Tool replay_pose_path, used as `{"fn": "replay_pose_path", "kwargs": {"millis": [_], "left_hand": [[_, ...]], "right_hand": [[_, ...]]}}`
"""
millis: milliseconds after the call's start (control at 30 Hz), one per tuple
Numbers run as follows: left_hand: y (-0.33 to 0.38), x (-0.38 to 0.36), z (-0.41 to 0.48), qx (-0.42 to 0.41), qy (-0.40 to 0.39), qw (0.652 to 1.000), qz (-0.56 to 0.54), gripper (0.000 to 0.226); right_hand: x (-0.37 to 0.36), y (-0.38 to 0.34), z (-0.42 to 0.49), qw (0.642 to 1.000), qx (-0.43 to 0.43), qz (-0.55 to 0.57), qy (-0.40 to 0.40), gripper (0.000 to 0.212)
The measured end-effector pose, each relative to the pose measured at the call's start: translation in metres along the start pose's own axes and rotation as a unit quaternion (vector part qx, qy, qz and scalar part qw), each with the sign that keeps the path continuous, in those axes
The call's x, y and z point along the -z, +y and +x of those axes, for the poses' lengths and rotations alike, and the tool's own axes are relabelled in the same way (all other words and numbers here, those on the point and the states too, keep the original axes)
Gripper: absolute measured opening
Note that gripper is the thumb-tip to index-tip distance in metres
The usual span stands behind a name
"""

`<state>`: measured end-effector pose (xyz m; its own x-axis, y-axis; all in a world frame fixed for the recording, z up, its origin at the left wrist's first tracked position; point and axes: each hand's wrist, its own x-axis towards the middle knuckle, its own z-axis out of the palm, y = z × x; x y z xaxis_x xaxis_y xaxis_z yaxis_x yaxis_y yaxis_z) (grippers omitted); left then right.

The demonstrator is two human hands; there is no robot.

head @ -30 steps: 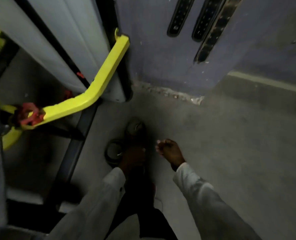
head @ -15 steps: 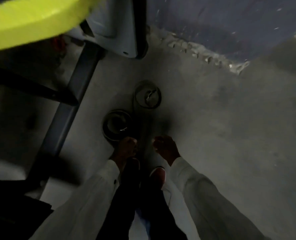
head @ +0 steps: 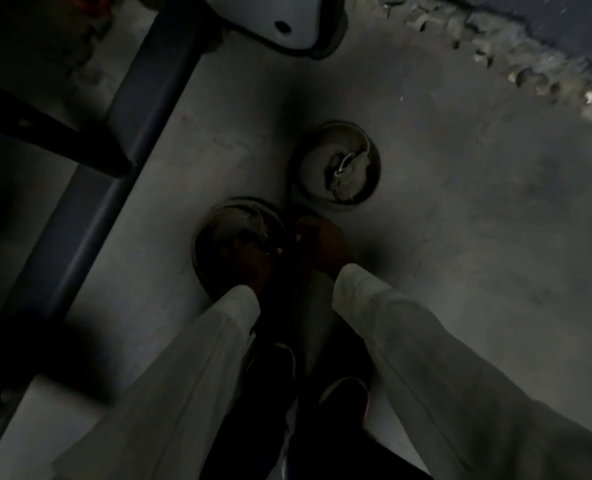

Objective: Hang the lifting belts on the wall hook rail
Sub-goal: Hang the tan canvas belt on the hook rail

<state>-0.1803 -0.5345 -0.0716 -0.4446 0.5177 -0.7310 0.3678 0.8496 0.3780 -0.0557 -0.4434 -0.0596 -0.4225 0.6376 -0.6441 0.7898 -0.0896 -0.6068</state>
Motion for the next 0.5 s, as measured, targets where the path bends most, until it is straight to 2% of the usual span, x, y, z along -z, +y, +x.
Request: {"fn": "replay_pose_path", "kwargs": {"millis": [100,133,233,267,300,367,433,500], "left_hand": [[-0.006,-0.002,0.01,0.013,0.009,0.999,0.034,0.049],[-0.012,-0.002,0.007,0.003,0.009,0.999,0.036,0.05],[-0.036,0.009,-0.013,-0.081,-0.004,0.996,0.032,0.094],[-0.039,0.016,-0.021,-0.14,0.018,0.988,0.054,0.094],[-0.035,0.029,-0.032,-0.201,0.056,0.975,0.083,0.079],[-0.016,0.062,-0.056,-0.296,0.103,0.939,0.143,0.044],[0.004,0.096,-0.085,-0.357,0.108,0.918,0.134,0.035],[0.018,0.122,-0.114,-0.351,0.078,0.932,0.049,0.038]], "right_hand": [[-0.012,-0.003,0.013,0.997,0.055,-0.048,0.004,0.046],[-0.017,-0.004,0.015,0.996,0.061,-0.059,0.017,0.052],[-0.018,-0.023,0.004,0.992,0.074,-0.096,0.041,0.066],[-0.015,-0.029,0.0,0.983,0.106,-0.15,0.015,0.069],[-0.008,-0.037,-0.007,0.97,0.133,-0.2,-0.024,0.068],[0.013,-0.055,-0.024,0.94,0.182,-0.285,-0.05,0.063],[0.034,-0.073,-0.046,0.935,0.179,-0.296,-0.08,0.061],[0.057,-0.087,-0.077,0.955,0.152,-0.231,-0.112,0.061]]}}
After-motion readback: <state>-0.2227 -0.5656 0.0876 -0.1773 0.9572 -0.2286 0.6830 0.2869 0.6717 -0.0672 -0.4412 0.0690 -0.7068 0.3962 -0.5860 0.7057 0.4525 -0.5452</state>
